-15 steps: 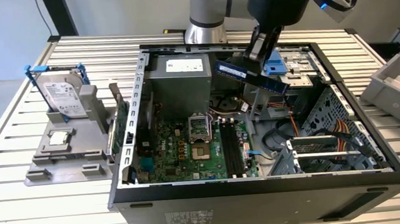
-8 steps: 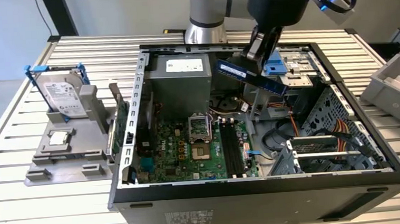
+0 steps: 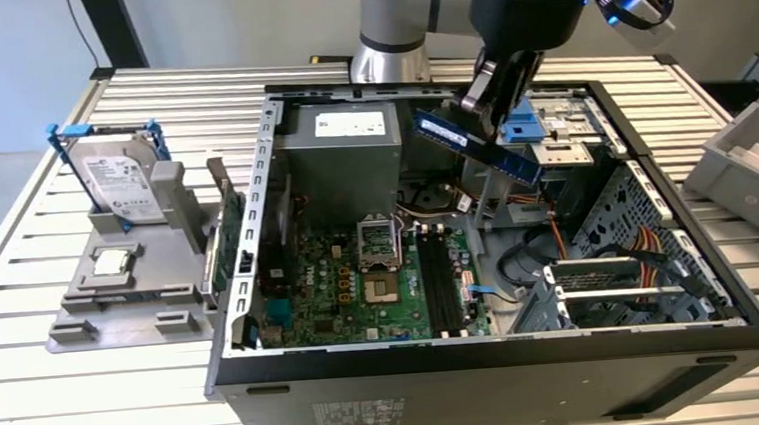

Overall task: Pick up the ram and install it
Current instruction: 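Insert the ram into the slot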

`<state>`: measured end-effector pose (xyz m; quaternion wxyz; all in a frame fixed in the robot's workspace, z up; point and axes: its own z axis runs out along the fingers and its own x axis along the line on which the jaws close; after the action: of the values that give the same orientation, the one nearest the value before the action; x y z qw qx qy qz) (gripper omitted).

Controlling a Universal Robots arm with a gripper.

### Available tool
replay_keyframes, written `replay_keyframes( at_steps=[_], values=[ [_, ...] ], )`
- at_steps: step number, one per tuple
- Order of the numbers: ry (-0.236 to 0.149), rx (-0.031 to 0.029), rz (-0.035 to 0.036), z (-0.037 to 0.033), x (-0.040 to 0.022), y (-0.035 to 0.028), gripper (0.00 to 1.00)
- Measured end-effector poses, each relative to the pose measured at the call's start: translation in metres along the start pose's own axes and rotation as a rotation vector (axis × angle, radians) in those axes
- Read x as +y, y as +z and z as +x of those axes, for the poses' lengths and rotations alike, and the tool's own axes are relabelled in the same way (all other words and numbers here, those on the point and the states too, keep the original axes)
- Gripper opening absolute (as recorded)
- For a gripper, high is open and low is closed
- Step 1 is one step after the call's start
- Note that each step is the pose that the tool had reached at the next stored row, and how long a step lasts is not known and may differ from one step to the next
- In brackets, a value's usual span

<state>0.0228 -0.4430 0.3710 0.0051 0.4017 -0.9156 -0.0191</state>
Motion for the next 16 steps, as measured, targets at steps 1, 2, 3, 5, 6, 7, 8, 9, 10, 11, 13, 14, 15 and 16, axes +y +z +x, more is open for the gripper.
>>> replay_keyframes(
  at_steps=[1, 2, 3, 5, 6, 7, 8, 9, 10, 11, 13, 14, 15, 16],
  values=[
    [0.013, -0.0004, 0.0002, 0.0000, 0.0000, 0.0001, 0.00],
    [0.025, -0.0009, 0.0002, 0.0000, 0.0000, 0.0002, 0.00],
    [0.038, -0.0015, 0.0003, 0.0000, 0.0000, 0.0003, 0.00],
    [0.062, -0.0024, 0.0005, 0.0000, 0.0000, 0.0004, 0.00],
    [0.074, -0.0028, 0.0005, 0.0000, 0.0000, 0.0005, 0.00],
    [0.087, -0.0033, 0.0007, 0.0000, 0.0000, 0.0005, 0.00],
    [0.099, -0.0038, 0.0007, 0.0000, 0.0000, 0.0006, 0.00],
    [0.112, -0.0041, 0.0009, 0.0000, 0.0000, 0.0006, 0.00],
    [0.124, -0.0046, 0.0009, 0.0000, 0.0000, 0.0007, 0.00],
    [0.136, -0.0051, 0.0011, 0.0000, 0.0000, 0.0007, 0.00],
    [0.160, -0.0060, 0.0012, 0.0000, -0.0001, 0.0009, 0.00],
    [0.171, -0.0065, 0.0013, 0.0000, -0.0001, 0.0010, 0.00],
    [0.184, -0.0069, 0.0014, 0.0000, -0.0001, 0.0010, 0.00],
    [0.196, -0.0074, 0.0015, 0.0000, -0.0001, 0.0011, 0.00]
  ],
)
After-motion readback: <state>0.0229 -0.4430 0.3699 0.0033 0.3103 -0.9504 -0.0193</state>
